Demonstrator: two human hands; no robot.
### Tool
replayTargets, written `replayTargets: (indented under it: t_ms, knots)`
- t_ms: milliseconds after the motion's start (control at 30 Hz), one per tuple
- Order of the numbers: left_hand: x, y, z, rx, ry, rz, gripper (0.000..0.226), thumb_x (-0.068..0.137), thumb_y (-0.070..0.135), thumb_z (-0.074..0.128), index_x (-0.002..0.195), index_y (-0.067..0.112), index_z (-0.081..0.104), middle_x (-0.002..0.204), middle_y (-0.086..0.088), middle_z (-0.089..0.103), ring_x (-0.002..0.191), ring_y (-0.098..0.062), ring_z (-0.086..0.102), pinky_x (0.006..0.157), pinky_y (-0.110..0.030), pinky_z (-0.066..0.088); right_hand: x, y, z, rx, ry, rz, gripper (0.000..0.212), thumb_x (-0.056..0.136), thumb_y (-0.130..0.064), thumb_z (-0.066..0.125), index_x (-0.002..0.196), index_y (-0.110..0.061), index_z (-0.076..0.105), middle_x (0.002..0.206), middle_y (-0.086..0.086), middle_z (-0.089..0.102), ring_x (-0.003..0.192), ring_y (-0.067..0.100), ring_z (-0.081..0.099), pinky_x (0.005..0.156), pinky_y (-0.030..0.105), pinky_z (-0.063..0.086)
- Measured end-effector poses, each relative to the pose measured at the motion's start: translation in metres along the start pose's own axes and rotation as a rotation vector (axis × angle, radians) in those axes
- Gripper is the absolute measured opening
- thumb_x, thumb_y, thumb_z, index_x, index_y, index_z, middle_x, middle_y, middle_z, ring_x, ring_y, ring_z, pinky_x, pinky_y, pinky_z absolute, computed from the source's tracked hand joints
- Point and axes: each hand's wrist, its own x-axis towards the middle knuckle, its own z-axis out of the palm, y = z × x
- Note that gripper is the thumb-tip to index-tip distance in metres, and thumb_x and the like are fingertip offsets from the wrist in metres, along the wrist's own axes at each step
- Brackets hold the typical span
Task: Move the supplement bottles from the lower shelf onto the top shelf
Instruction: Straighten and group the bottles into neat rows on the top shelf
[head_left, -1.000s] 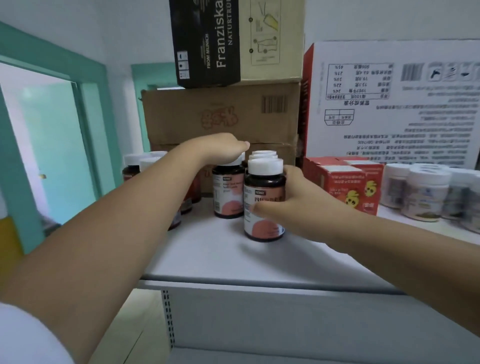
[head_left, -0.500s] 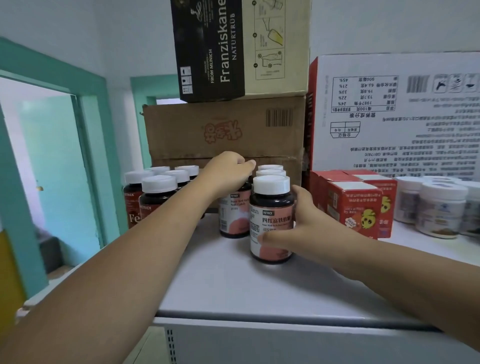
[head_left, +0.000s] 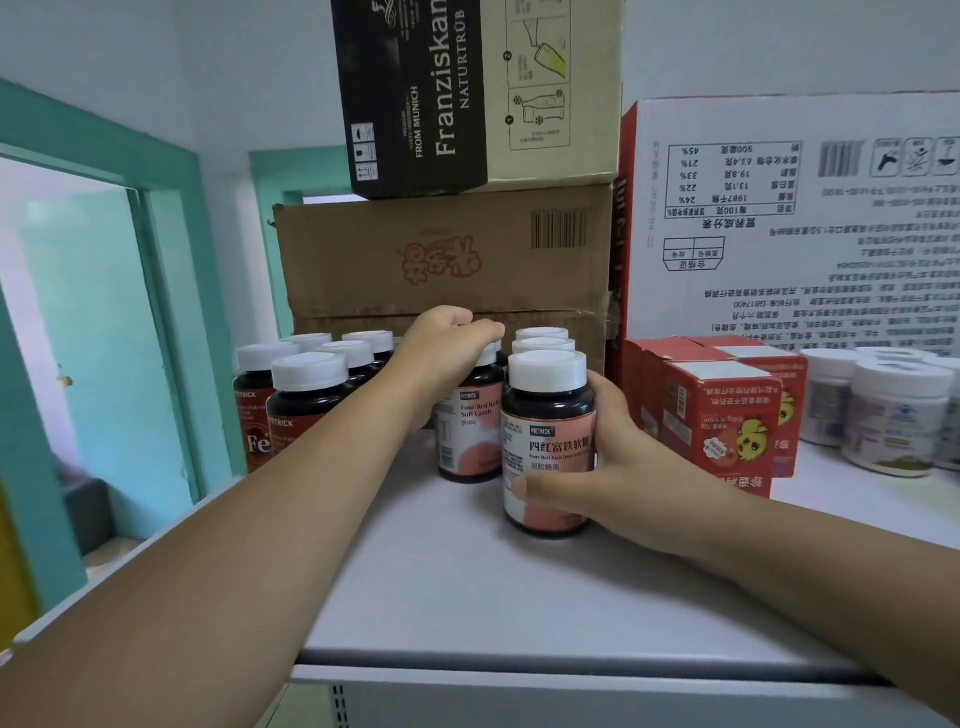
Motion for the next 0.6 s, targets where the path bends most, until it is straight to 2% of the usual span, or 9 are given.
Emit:
replayTargets:
  t_ms: [133, 200, 267, 300, 367, 467, 600]
  knots:
    - [-0.002, 0.0, -0.001, -0.003, -0.018, -0.004, 0.059, 0.093, 0.037, 0.061, 0.146, 0.017, 0.046, 0.147, 0.002, 0.046, 0.117, -0.013, 0.044, 0.094, -0.033, 0.04, 0.0, 0.001, -0.001, 0.013, 0.009, 0.01, 0.104, 0.078, -0.016, 0.078, 0.15, -0.034, 0.005, 0.107, -0.026, 0.059, 0.084, -0.025, 0.056, 0.063, -0.004, 0.041]
    - [-0.002, 0.002, -0.001, 0.008, -0.022, -0.015, 0.055, 0.093, 0.037, 0.061, 0.143, 0.016, 0.049, 0.14, 0.003, 0.05, 0.112, -0.012, 0.045, 0.09, -0.032, 0.039, -0.001, 0.001, -0.002, 0.018, 0.006, 0.01, 0.104, 0.079, -0.015, 0.078, 0.15, -0.034, 0.005, 0.104, -0.027, 0.06, 0.083, -0.025, 0.057, 0.063, -0.004, 0.041]
    - [-0.003, 0.003, -0.001, 0.013, -0.026, -0.012, 0.033, 0.093, 0.035, 0.061, 0.123, 0.018, 0.058, 0.113, 0.008, 0.056, 0.097, -0.01, 0.05, 0.08, -0.031, 0.042, -0.001, 0.001, -0.002, 0.016, 0.007, 0.004, 0.104, 0.079, -0.014, 0.077, 0.151, -0.033, 0.005, 0.103, -0.027, 0.06, 0.083, -0.024, 0.057, 0.063, -0.003, 0.042]
    - [-0.005, 0.005, -0.001, 0.014, -0.025, -0.012, 0.02, 0.094, 0.033, 0.061, 0.109, 0.021, 0.058, 0.097, 0.01, 0.053, 0.085, -0.007, 0.049, 0.074, -0.029, 0.042, -0.001, 0.001, -0.003, 0.015, 0.007, 0.003, 0.104, 0.079, -0.013, 0.077, 0.151, -0.032, 0.005, 0.102, -0.027, 0.06, 0.083, -0.024, 0.057, 0.063, -0.003, 0.042]
    - [-0.006, 0.007, -0.002, 0.02, -0.035, -0.01, 0.013, 0.093, 0.031, 0.061, 0.101, 0.023, 0.054, 0.082, 0.011, 0.046, 0.071, -0.004, 0.043, 0.067, -0.026, 0.037, -0.001, 0.001, -0.003, 0.013, 0.008, 0.002, 0.104, 0.079, -0.014, 0.077, 0.151, -0.032, 0.004, 0.103, -0.027, 0.06, 0.083, -0.024, 0.057, 0.063, -0.003, 0.041]
    - [-0.004, 0.013, -0.004, 0.069, -0.055, 0.006, 0.011, 0.094, 0.03, 0.058, 0.099, 0.024, 0.052, 0.084, 0.008, 0.044, 0.07, -0.006, 0.041, 0.065, -0.025, 0.034, 0.0, 0.001, -0.002, 0.005, 0.011, 0.001, 0.104, 0.079, -0.015, 0.078, 0.151, -0.033, 0.004, 0.105, -0.026, 0.06, 0.085, -0.023, 0.057, 0.064, -0.003, 0.042]
    - [-0.001, 0.025, -0.006, 0.196, -0.149, 0.008, 0.006, 0.096, 0.029, 0.054, 0.102, 0.029, 0.053, 0.086, 0.017, 0.046, 0.081, -0.005, 0.042, 0.064, -0.018, 0.03, 0.001, 0.001, -0.001, -0.009, 0.02, -0.02, 0.104, 0.078, -0.014, 0.078, 0.15, -0.032, 0.005, 0.106, -0.024, 0.059, 0.085, -0.023, 0.057, 0.064, -0.002, 0.042]
